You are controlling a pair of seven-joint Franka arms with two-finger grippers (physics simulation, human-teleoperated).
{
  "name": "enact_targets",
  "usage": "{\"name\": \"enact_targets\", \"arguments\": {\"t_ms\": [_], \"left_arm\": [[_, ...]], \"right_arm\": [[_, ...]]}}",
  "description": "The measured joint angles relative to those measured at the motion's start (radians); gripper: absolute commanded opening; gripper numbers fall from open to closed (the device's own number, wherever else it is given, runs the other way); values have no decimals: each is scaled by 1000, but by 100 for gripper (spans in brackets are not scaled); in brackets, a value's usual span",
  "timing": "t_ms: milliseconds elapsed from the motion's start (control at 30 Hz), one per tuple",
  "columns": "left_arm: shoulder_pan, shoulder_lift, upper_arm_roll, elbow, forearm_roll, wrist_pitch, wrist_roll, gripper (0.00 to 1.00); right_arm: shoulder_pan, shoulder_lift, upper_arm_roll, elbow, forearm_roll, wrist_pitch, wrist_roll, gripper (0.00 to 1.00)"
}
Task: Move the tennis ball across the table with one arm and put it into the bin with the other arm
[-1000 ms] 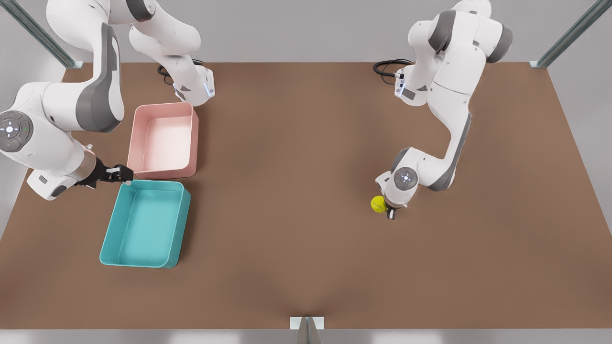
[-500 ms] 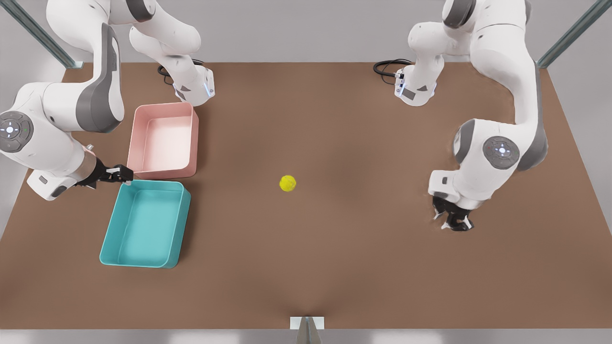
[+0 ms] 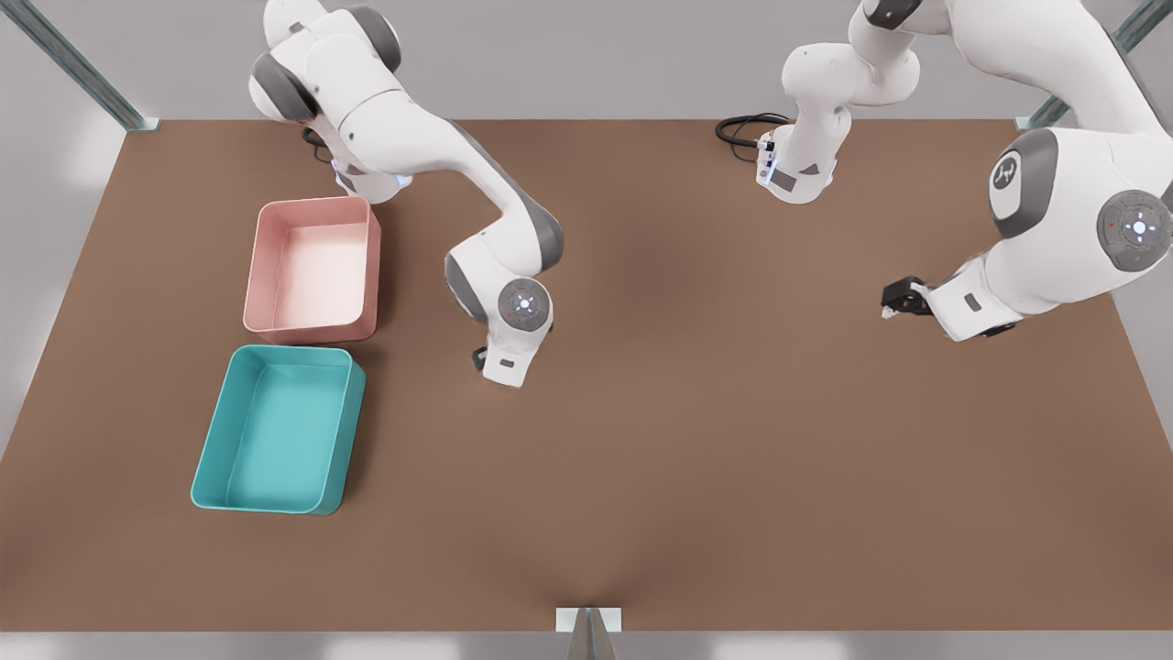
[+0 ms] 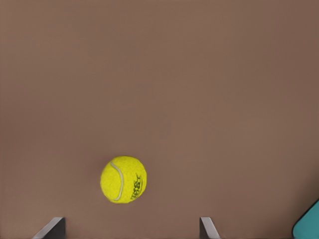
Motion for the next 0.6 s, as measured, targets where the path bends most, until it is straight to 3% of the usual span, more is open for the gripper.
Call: {"name": "enact_targets", "arguments": {"t_ms": [233,400,600], "left_arm": [[4,0,-1,-34,-5,14,-191,100],[4,0,-1,-55,-5,18,-288,100],[4,2,-1,-61,-6,18,-375,100]], "right_arm": [[37,-110,-60,-436,6,450,212,100],[71,-107,-61,-470,9,625,347,100],[73,-109,-63,-494,10,707,464,100]]}}
